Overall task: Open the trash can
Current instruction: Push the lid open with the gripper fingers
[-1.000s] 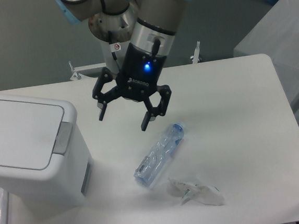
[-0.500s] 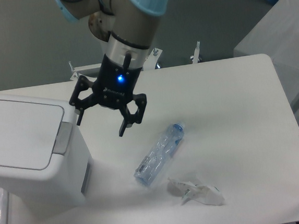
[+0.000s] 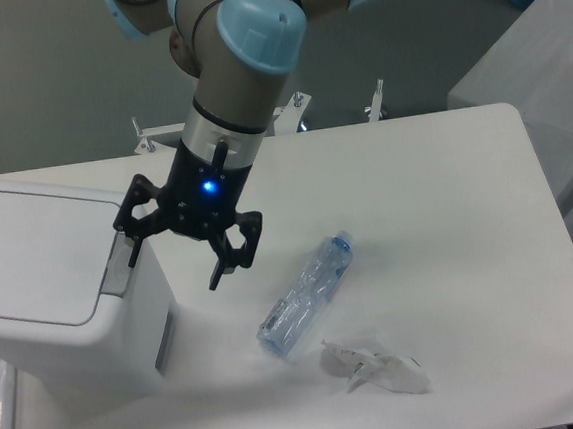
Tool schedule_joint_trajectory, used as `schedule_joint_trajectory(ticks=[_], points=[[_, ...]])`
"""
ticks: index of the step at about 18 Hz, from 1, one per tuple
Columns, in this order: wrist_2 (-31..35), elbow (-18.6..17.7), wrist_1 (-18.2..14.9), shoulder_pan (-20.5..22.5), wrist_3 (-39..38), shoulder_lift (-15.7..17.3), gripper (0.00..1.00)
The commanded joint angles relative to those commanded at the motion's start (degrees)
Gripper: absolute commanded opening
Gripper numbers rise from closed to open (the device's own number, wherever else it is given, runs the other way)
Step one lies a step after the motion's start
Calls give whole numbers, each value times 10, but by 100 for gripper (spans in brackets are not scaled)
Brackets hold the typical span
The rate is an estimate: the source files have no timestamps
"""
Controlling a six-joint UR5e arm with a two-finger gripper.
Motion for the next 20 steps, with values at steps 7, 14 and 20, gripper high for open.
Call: schedule_joint_trajectory(ticks=[7, 14, 20], points=[[6, -4, 0, -8, -7, -2, 100], [17, -4, -2, -12, -8, -5, 100], [16, 12, -2, -11, -8, 0, 100]])
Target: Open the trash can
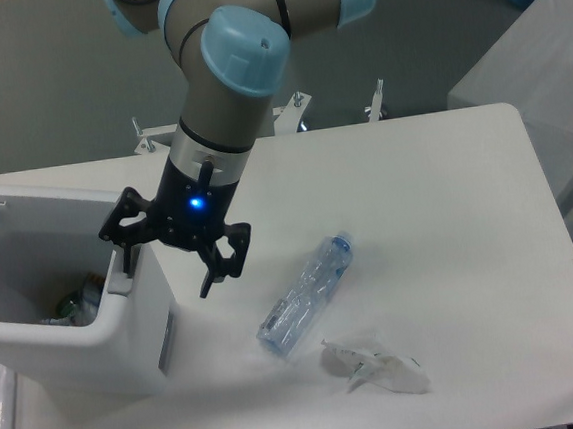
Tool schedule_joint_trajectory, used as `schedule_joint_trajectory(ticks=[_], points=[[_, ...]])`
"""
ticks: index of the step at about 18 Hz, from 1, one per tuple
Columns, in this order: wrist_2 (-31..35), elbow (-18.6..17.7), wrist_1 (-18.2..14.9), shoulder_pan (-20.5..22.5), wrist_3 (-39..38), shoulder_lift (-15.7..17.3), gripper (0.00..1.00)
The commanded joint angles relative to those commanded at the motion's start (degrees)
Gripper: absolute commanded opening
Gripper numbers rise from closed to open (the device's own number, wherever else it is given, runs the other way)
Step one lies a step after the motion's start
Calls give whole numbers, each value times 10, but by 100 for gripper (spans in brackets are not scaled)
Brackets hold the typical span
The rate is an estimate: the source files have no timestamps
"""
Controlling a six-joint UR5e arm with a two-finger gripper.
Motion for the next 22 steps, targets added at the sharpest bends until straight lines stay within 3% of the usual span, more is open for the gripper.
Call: schedule_joint_trajectory(ticks=[7, 11, 16, 19, 22], points=[[39, 83, 16, 31, 11, -4, 100], [94, 85, 76, 44, 49, -30, 100], [202, 73, 80, 90, 163, -84, 100], [206, 91, 80, 114, 185, -123, 100], [209, 90, 71, 143, 297, -150, 100]])
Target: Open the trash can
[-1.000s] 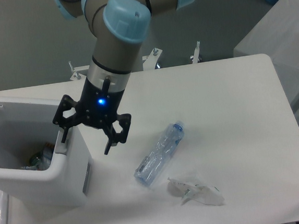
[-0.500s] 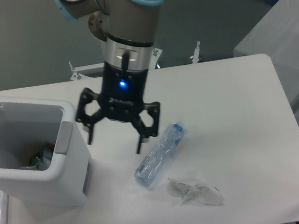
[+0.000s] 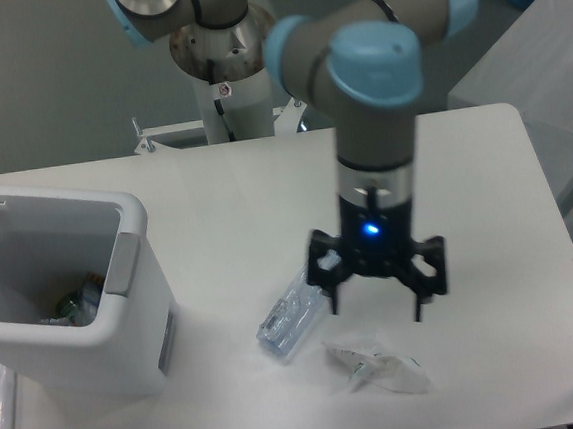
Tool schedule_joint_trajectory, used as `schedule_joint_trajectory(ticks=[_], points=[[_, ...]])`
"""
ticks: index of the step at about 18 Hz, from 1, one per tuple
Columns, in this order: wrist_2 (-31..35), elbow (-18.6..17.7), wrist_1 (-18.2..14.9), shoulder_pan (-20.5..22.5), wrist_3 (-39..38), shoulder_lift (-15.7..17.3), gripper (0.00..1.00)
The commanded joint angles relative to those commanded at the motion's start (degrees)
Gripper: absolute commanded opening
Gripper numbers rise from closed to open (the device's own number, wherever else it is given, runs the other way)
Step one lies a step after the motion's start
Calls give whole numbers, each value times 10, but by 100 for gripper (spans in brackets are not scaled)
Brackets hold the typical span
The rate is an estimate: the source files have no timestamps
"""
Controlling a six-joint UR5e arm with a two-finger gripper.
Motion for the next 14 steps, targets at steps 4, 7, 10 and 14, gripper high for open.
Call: schedule_joint_trajectory(ticks=[4, 7, 10, 14], points=[[47, 1, -48, 19, 127, -6, 100], [81, -2, -74, 18, 176, -9, 100], [127, -7, -74, 12, 178, -16, 100], [135, -21, -73, 5, 178, -13, 100]])
